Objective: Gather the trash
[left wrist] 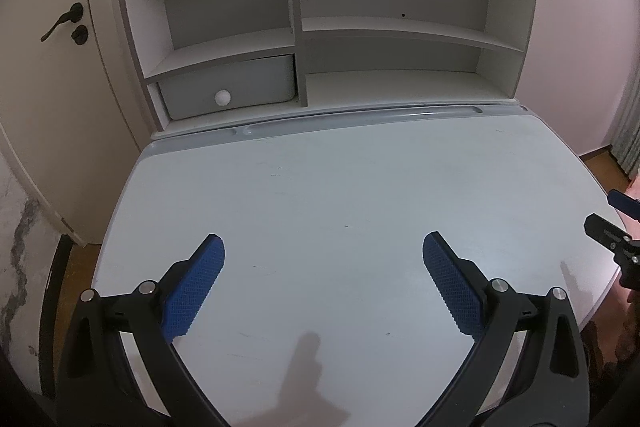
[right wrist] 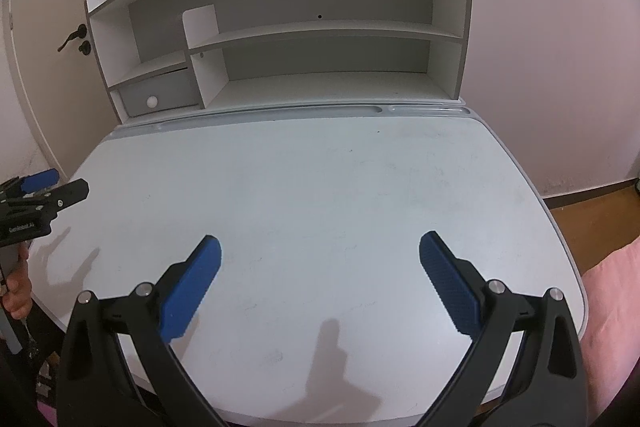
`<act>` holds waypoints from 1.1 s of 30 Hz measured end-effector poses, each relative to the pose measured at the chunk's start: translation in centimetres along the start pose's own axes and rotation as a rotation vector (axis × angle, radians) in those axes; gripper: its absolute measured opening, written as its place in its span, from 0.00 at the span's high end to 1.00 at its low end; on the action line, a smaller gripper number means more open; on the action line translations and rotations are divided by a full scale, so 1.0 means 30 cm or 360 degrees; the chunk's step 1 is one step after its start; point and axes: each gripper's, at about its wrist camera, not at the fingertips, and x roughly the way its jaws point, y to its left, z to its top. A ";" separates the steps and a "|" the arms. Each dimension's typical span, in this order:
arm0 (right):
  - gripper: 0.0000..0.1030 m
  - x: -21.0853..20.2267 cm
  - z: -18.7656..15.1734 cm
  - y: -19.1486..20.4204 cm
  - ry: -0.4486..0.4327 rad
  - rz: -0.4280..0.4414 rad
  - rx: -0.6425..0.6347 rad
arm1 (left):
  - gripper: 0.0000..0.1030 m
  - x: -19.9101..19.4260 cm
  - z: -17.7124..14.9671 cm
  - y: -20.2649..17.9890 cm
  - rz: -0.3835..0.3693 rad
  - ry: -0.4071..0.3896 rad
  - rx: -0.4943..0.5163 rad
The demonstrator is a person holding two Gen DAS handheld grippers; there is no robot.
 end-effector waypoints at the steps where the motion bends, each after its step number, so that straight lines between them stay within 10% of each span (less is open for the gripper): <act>1: 0.07 0.000 0.000 0.000 0.0002 0.0008 0.0005 | 0.06 -0.002 0.000 -0.003 -0.0003 -0.0002 0.0003; 33: 0.07 0.001 -0.001 -0.021 0.0009 0.0010 0.0049 | 0.06 -0.001 -0.019 -0.051 -0.0011 0.0036 0.0039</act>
